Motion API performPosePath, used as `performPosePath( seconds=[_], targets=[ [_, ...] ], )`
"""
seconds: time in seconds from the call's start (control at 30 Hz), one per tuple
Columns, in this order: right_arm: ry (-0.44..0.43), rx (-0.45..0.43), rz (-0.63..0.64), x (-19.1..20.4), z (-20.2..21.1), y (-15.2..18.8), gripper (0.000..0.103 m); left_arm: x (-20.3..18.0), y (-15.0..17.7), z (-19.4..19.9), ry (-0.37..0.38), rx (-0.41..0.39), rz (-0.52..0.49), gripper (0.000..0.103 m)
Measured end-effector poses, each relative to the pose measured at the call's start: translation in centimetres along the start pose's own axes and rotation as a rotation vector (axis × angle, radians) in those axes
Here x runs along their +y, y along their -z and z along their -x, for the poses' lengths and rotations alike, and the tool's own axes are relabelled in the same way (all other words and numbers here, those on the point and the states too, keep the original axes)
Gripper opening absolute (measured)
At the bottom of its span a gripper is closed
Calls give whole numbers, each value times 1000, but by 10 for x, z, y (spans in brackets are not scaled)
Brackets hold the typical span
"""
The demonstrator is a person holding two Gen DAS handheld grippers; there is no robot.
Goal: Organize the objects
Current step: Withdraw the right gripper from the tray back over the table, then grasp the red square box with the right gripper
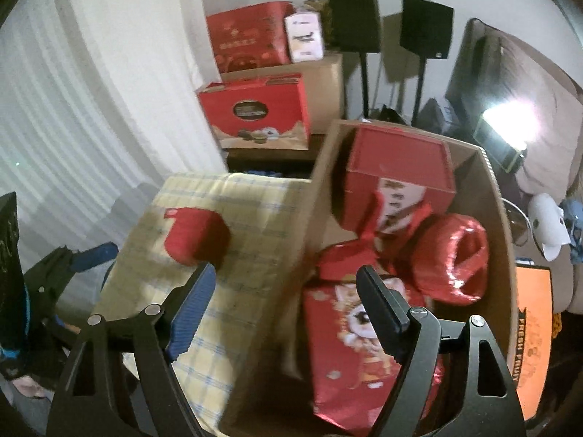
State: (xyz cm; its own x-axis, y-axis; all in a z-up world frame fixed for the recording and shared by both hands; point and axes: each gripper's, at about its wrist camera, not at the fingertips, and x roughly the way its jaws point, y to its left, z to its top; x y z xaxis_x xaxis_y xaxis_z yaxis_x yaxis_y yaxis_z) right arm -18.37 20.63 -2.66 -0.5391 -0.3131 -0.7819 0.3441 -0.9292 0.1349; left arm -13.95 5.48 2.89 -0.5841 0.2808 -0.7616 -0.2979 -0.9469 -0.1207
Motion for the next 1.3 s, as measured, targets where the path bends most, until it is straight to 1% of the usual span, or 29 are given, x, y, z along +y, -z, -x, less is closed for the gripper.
performPosePath(
  seconds=[0.27, 0.47, 0.73, 1.0, 1.2, 1.3],
  targets=[
    [-39, 12, 35, 44, -25, 0, 81, 64, 18, 7, -66, -3, 104, 101],
    [-20, 2, 63, 71, -39, -3, 81, 93, 31, 13, -123, -24, 114, 101],
    [-44, 23, 53, 98, -65, -9, 82, 119, 47, 8, -119, -30, 137, 101],
    [-48, 43, 11, 110, -97, -9, 84, 137, 56, -5, -117, -19, 159, 101],
    [-48, 78, -27, 112, -125, -9, 85, 141, 61, -17, -104, -5, 169, 101],
    [-35, 89, -32, 112, -136, -10, 85, 140, 63, -25, -90, 6, 169, 101]
  ],
)
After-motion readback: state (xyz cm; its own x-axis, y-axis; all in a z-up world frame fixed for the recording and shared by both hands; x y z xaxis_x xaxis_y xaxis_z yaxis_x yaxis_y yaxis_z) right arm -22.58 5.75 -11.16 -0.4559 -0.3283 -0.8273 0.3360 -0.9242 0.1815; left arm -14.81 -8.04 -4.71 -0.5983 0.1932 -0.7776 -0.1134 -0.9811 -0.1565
